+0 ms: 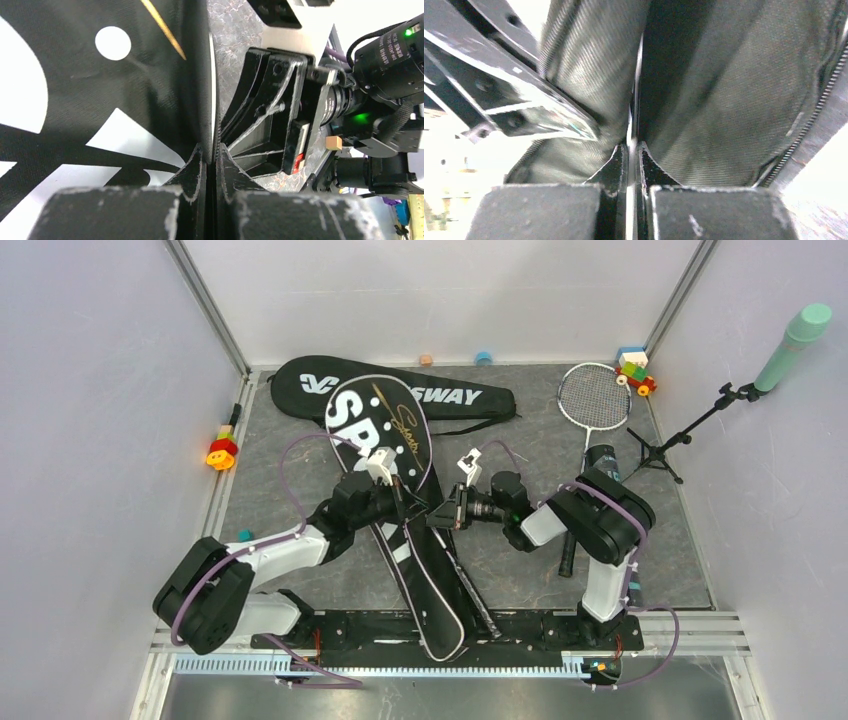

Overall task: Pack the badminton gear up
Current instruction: Place the racket in the racket bag.

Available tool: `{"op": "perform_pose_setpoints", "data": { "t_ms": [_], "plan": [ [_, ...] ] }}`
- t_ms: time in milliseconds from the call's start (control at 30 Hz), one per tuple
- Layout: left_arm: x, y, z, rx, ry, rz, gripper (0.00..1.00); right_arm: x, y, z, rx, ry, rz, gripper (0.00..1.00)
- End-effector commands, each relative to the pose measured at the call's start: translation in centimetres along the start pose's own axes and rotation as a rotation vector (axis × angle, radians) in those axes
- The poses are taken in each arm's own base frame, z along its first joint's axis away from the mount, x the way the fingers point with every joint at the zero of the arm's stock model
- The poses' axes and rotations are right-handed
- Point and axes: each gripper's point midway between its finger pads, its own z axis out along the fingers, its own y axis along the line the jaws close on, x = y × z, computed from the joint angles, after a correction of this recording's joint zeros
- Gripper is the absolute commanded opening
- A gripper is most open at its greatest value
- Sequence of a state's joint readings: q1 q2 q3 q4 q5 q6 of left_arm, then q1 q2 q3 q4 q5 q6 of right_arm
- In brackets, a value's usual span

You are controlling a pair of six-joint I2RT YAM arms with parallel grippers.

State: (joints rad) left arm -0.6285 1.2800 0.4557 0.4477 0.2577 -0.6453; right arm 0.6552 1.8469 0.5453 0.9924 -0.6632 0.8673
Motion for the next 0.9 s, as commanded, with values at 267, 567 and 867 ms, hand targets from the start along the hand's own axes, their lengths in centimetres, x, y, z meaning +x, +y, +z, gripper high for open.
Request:
{"op": "perform_pose_setpoints", "data": {
  "t_ms": [267, 567, 867],
  "plan": [
    [-0.7, -3.3, -1.7, 0.098, 0.030, 0.088, 0.02, -10.9, 8.0, -1.3, -0.083, -0.330, -0.174, 0.00],
    [1.2, -5.2, -0.4, 0.155, 0.095, 0.093, 0.02, -16.6, 9.8, -1.7, -0.025, -0.521, -0.072, 0.00],
    [4.0, -7.8, 0.3, 0.291, 0.157, 0.044, 0.04, -21.4, 7.5, -4.1, 0.162, -0.768, 0.015, 0.00]
  ]
}}
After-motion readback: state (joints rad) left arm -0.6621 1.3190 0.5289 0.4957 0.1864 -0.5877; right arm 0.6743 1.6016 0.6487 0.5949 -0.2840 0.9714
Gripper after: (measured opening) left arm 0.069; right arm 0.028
